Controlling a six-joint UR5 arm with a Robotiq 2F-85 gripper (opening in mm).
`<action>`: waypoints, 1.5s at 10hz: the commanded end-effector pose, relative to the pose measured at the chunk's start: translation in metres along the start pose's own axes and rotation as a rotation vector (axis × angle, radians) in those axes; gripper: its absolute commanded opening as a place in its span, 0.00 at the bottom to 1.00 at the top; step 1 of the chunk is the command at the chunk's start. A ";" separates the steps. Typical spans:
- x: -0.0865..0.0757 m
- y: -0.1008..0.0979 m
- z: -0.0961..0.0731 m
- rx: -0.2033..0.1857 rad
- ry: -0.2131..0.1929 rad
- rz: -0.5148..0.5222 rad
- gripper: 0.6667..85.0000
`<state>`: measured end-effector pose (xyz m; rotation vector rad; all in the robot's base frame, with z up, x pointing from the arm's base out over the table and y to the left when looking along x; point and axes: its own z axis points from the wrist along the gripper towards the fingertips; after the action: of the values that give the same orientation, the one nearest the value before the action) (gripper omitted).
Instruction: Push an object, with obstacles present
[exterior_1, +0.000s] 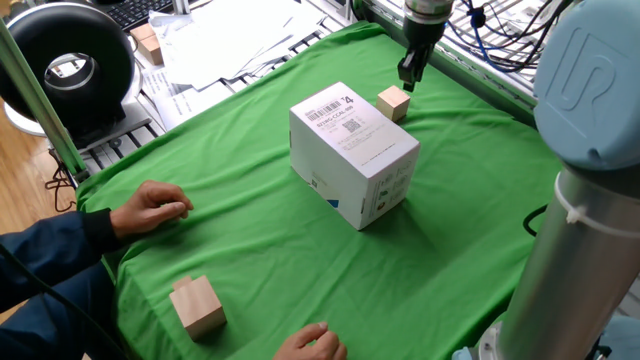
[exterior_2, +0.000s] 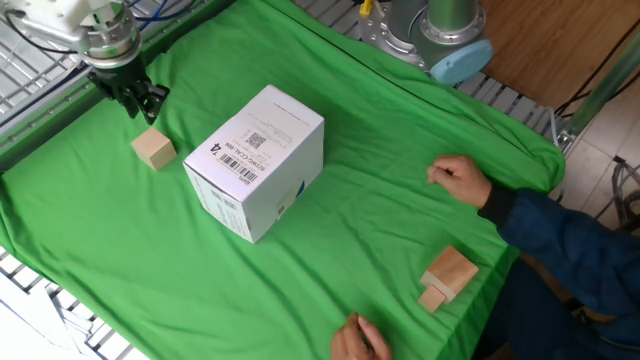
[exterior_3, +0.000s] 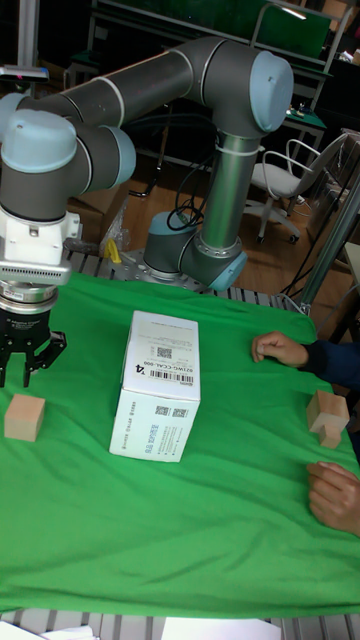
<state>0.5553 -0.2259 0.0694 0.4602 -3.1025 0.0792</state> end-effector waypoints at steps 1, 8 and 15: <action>0.002 0.004 0.014 -0.012 -0.008 0.005 0.41; -0.006 0.003 0.045 -0.036 -0.024 -0.008 0.41; -0.008 0.002 0.048 -0.036 -0.019 -0.021 0.41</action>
<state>0.5630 -0.2246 0.0185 0.5049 -3.1072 0.0331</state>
